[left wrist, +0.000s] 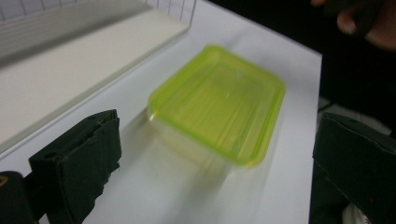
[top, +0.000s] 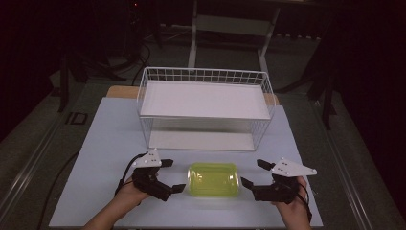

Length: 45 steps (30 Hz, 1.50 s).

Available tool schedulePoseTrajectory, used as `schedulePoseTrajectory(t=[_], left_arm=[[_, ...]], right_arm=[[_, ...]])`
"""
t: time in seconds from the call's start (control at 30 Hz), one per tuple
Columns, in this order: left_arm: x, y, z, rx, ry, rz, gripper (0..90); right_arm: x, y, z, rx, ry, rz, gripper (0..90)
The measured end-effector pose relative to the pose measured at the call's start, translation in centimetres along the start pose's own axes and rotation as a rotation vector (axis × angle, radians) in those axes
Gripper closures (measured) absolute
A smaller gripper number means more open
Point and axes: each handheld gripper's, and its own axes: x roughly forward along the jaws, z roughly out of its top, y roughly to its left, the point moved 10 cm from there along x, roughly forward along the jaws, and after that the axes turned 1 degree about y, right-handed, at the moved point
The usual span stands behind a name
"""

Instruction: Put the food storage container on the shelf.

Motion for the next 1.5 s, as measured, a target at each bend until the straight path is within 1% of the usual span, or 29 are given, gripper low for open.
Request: schedulePoseTrajectory(t=[0.03,0.07,0.17,0.23,0.27,0.3,0.33,0.37,0.4,0.43,0.53,0.57,0.6,0.63,0.67,0.73,0.77,0.8,0.83,0.87,0.93,0.97,1.03,1.17,1.2,1.27,1.33,1.4,1.5], left_arm=[[0.0,0.0,0.0,0.000,0.000,0.000,1.8],[0.5,-0.1,0.3,-0.052,0.008,-0.005,1.8],[1.1,0.1,0.5,-0.106,0.013,0.012,1.8],[1.4,0.2,0.5,-0.135,0.021,0.027,1.8],[1.5,0.2,0.6,-0.155,0.013,0.018,1.8],[1.7,0.2,0.6,-0.180,0.013,0.013,1.8],[1.8,0.2,0.6,-0.187,0.022,0.013,1.8],[2.0,0.2,0.5,-0.192,0.033,0.007,1.8],[2.2,0.3,0.3,-0.197,0.050,0.016,1.8],[2.4,0.4,0.2,-0.219,0.059,0.018,1.8],[3.1,0.7,-0.4,-0.261,0.108,0.049,2.0],[3.3,0.9,-0.6,-0.260,0.116,0.070,2.3],[3.4,0.9,-0.6,-0.265,0.117,0.071,2.8],[3.5,0.8,-0.8,-0.279,0.123,0.066,4.9],[3.8,0.9,-1.0,-0.295,0.138,0.077,5.4],[4.1,1.1,-1.3,-0.340,0.157,0.084,6.1],[4.1,1.2,-1.5,-0.359,0.162,0.090,8.9],[4.3,1.4,-1.7,-0.385,0.174,0.107,12.9],[4.3,1.5,-1.8,-0.399,0.179,0.108,15.2],[4.5,1.8,-2.0,-0.431,0.188,0.124,15.6],[4.5,2.0,-2.1,-0.464,0.184,0.129,27.9],[4.5,2.0,-2.2,-0.479,0.182,0.120,34.5],[4.5,2.2,-2.3,-0.496,0.180,0.127,43.1],[4.8,2.0,-2.7,-0.547,0.213,0.102,54.1],[4.8,2.0,-2.8,-0.540,0.229,0.108,55.4],[5.0,1.9,-2.9,-0.551,0.232,0.107,61.1],[5.0,1.9,-2.9,-0.569,0.226,0.094,64.6],[5.0,1.8,-2.9,-0.553,0.226,0.101,68.3],[5.0,1.7,-2.8,-0.559,0.230,0.104,68.8]], right_arm=[[0.0,0.0,0.0,0.000,0.000,0.000,15.8],[0.6,0.1,-0.2,0.030,0.035,0.015,13.6],[1.3,0.0,-0.3,0.056,0.058,0.016,13.7],[1.8,0.2,-0.5,0.101,0.075,0.058,14.2],[2.0,0.2,-0.6,0.120,0.079,0.066,14.9],[2.3,0.2,-0.8,0.151,0.099,0.080,14.9],[2.7,0.2,-1.1,0.185,0.119,0.094,14.9],[2.9,0.1,-1.3,0.211,0.128,0.090,14.9],[3.1,0.0,-1.4,0.226,0.133,0.088,14.7],[3.4,-0.1,-1.6,0.250,0.148,0.084,12.1],[4.0,-0.5,-1.9,0.358,0.163,0.080,11.8],[4.2,-0.8,-2.0,0.389,0.172,0.067,12.3],[4.4,-0.9,-2.3,0.426,0.198,0.081,13.4],[4.5,-0.9,-2.4,0.437,0.207,0.080,13.5],[4.7,-1.1,-2.6,0.459,0.216,0.076,14.9],[4.9,-1.0,-3.1,0.510,0.245,0.099,15.5],[5.0,-0.9,-3.4,0.534,0.257,0.105,18.6],[5.1,-0.8,-3.6,0.543,0.266,0.117,20.6],[5.3,-0.8,-3.9,0.550,0.285,0.115,23.1],[5.4,-0.8,-4.1,0.559,0.294,0.110,28.2],[5.7,-0.8,-4.7,0.610,0.310,0.116,38.6],[5.8,-0.8,-4.9,0.621,0.318,0.122,43.0],[6.0,-0.8,-5.3,0.639,0.322,0.123,50.5],[6.1,-0.7,-5.5,0.656,0.331,0.119,62.0],[6.1,-0.7,-5.5,0.662,0.328,0.122,64.8],[6.2,-0.7,-5.8,0.657,0.337,0.110,69.9],[6.2,-0.5,-5.9,0.669,0.339,0.121,72.2],[6.2,-0.4,-5.8,0.669,0.344,0.115,72.3],[6.2,-0.4,-5.9,0.674,0.343,0.106,72.9]])
